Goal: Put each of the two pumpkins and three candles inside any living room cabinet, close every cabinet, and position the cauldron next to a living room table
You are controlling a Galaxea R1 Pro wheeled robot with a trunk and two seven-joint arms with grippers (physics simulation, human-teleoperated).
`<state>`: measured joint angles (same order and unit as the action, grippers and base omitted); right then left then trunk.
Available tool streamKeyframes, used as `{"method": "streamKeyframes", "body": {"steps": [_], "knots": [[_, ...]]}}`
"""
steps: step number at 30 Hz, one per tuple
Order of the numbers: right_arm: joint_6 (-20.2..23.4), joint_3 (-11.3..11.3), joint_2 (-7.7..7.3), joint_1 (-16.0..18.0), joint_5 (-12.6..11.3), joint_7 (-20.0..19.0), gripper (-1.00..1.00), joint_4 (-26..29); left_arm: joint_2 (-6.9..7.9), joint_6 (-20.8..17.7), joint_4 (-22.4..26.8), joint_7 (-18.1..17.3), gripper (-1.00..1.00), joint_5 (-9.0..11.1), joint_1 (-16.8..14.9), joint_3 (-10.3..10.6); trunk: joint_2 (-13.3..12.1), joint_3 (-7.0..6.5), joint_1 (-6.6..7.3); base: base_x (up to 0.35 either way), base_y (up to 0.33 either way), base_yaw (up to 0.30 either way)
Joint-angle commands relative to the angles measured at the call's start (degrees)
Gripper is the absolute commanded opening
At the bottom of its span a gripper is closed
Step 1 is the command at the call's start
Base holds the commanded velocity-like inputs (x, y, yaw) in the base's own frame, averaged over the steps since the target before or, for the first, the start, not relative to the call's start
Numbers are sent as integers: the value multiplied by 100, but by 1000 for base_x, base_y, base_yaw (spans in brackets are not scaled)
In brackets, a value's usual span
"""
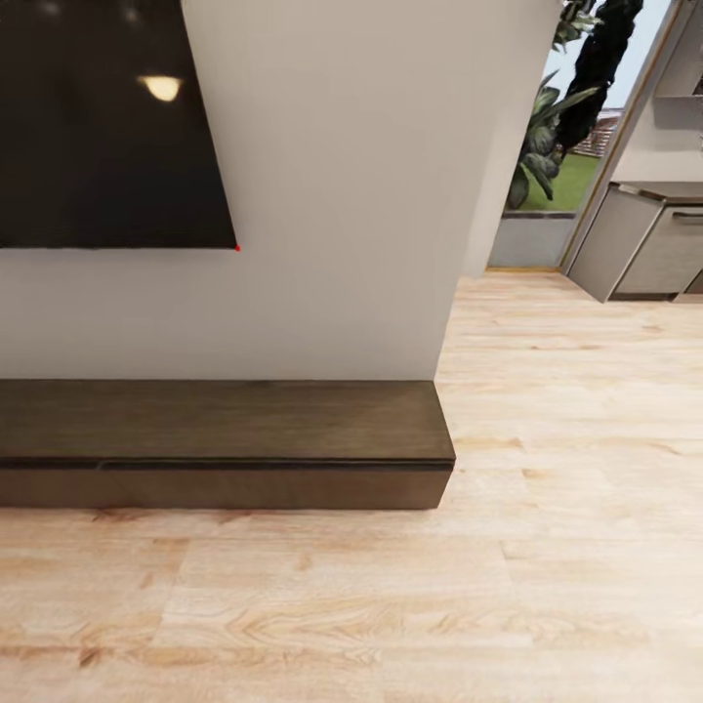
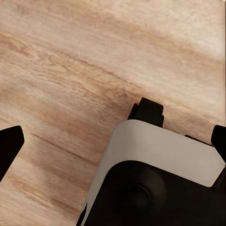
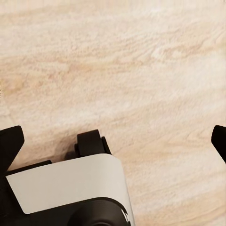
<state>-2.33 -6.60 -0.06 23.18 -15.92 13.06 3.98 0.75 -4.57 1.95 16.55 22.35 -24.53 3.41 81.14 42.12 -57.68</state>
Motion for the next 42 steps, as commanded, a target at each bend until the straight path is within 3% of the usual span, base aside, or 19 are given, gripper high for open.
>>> {"method": "streamKeyframes", "body": {"steps": [1,5,15,23,27,35,42], "knots": [[-20,-47,-1,2,-61,13,100,-2,-1,-21,16,24,100,32,1,37,2,-5,0,0,0,0],[-22,-49,2,2,-68,14,100,-2,-10,39,16,24,100,32,1,37,2,-41,0,0,0,0],[-15,-48,1,2,-76,13,100,-2,-22,53,7,24,100,32,1,37,-399,-294,220,0,0,0],[53,-49,-10,-30,-6,28,100,-8,-74,11,-139,44,100,56,59,22,-399,-297,220,0,0,0],[27,-47,-39,-315,2,37,100,-46,-47,50,-258,47,100,53,378,27,-399,-297,220,0,0,0],[5,-46,-72,-900,-10,39,100,-62,-1,56,-282,34,100,58,1391,24,-399,-297,220,0,0,0],[6,-52,-14,-1256,-20,37,100,-64,34,62,-260,33,100,49,1475,14,-399,-297,220,0,0,0]]}}
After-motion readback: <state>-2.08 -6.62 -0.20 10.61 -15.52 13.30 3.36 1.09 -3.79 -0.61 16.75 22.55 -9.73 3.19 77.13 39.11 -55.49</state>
